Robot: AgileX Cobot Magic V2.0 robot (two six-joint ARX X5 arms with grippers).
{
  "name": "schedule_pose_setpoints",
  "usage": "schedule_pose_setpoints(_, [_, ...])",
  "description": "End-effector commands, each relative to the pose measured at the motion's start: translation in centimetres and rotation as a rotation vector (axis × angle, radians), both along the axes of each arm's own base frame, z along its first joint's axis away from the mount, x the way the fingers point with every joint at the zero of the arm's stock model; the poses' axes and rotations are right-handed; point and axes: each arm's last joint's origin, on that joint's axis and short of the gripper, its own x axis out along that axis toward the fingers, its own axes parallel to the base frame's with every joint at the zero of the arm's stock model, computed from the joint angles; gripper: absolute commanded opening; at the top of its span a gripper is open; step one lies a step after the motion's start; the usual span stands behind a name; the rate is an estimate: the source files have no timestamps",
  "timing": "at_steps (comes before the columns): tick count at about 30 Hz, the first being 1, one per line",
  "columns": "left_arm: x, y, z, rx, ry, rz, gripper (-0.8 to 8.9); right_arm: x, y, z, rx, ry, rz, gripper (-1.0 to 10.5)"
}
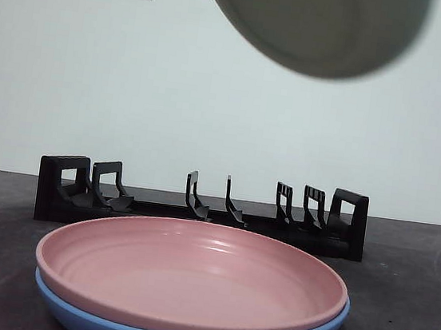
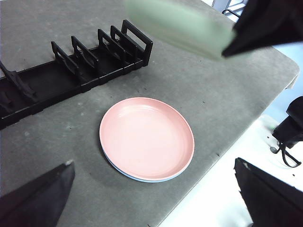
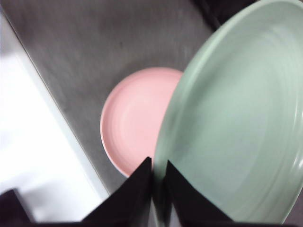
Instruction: Place the plate
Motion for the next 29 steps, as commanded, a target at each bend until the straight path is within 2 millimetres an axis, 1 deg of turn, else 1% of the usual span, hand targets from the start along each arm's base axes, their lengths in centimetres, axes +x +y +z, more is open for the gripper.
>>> schedule_pose_setpoints(1, [0.0,0.0,0.3,-0.001,-0.02,-0.013,5.3,-0.3,0.1,-1.2,0.015,-0.019,0.016,0.1])
schedule_pose_setpoints(6, [0.0,0.0,0.3,-0.002,-0.02,-0.013,5.3,-0.2,-0.5,-4.7,-0.063,-0.096,-0.053,0.1])
schedule_pose_setpoints(9, [0.0,0.0,0.3,-0.001,-0.021,-0.013,5.3,-0.2,-0.4,-6.9,-0.14,-0.106,-0.063,0.1])
schedule_pose_setpoints(11, [0.0,0.0,0.3,-0.001,-0.021,-0.013,5.3,-0.4,-0.1,-8.2,-0.152,-0.101,-0.053,0.1])
schedule_pose_setpoints(16, [0.1,-0.1,0.4,-0.009,-0.034,-0.014,5.3,-1.2,1.1,-10.9,-0.122,-0.115,-0.031,0.1])
schedule_pose_setpoints(19, [0.1,-0.1,0.5,-0.015,-0.044,-0.014,5.3,-1.8,2.0,-12.3,-0.168,-0.159,-0.018,0.1])
schedule_pose_setpoints(23, [0.2,-0.1,0.6,-0.024,-0.057,-0.014,5.3,-2.4,3.7,-14.2,-0.231,-0.16,0.031,0.1])
schedule_pose_setpoints(29, [0.2,-0.1,0.7,-0.025,-0.06,-0.013,5.3,-3.5,6.0,-16.5,-0.257,-0.179,0.085,0.1])
